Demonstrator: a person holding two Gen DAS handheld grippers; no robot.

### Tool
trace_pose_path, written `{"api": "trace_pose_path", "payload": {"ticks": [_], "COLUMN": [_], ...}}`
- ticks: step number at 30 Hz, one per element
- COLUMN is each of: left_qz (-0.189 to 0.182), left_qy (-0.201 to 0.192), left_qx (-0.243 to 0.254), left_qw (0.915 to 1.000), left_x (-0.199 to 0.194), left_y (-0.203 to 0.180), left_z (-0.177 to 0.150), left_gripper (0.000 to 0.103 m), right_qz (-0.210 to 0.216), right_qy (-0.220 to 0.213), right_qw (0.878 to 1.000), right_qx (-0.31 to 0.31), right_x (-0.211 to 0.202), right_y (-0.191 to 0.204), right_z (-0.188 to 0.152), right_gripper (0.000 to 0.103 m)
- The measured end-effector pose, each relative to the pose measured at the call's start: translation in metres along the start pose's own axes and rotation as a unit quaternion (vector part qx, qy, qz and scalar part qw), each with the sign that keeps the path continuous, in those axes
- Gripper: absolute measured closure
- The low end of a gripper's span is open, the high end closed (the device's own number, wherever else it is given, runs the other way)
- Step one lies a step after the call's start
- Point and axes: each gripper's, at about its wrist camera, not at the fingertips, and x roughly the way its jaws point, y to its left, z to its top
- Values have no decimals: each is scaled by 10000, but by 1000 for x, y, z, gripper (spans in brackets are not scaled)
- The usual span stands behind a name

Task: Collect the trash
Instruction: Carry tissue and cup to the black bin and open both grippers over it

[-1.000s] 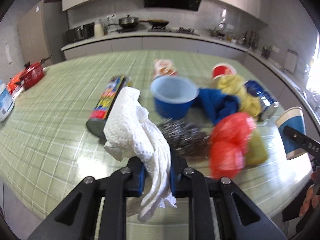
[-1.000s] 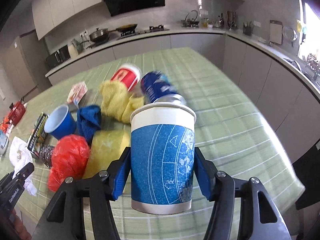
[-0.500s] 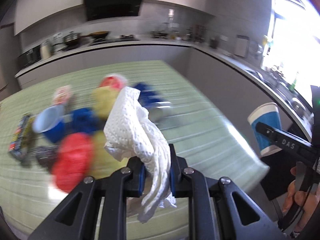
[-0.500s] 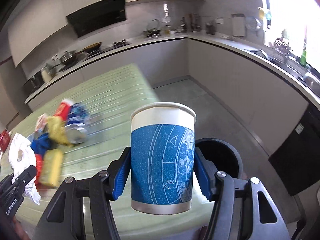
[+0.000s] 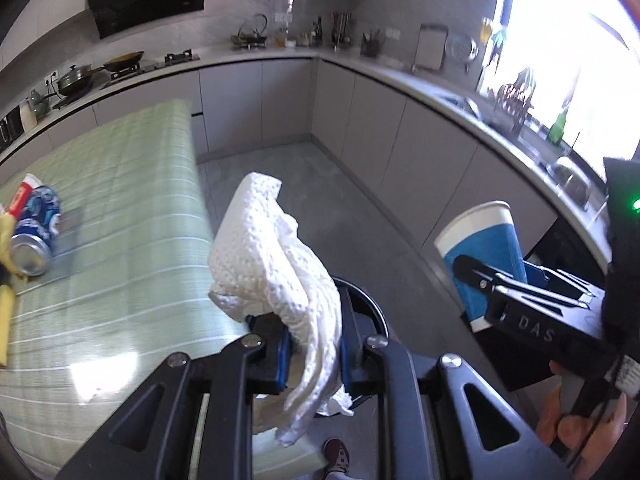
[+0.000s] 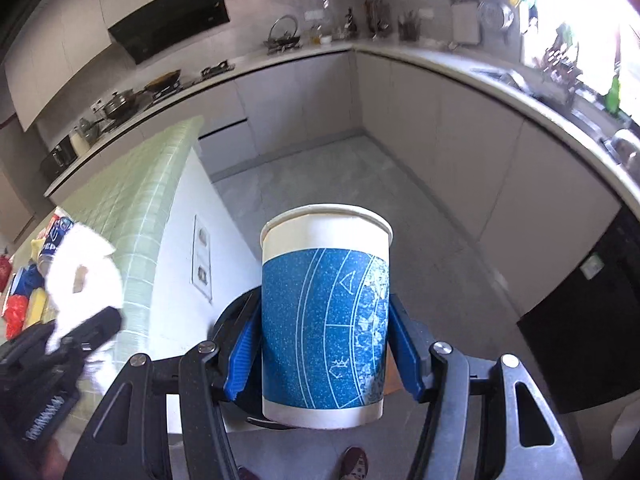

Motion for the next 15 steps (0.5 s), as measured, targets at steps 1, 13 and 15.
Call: {"api": "trace_pose_path", "payload": {"ticks": [1, 13, 15], "left_qz": [82, 967, 1109], "left_qy": [88, 721, 658], "left_qx": [28, -166, -272], "left_qw": [9999, 9926, 9913], "left_x": [8, 60, 58], "left_y": [-5, -5, 3], "left_z": [0, 3, 9], "left_gripper": [83, 39, 33], "right_qz": [67, 759, 831], "right_qy": [62, 935, 987], "right_qw": [10000, 9921, 9910], "right_qx": [-29, -341, -349], "right_x": [6, 95, 102], "right_y": [-1, -1, 0], "right_z": [0, -6, -3], "right_gripper": [41, 36, 32]}}
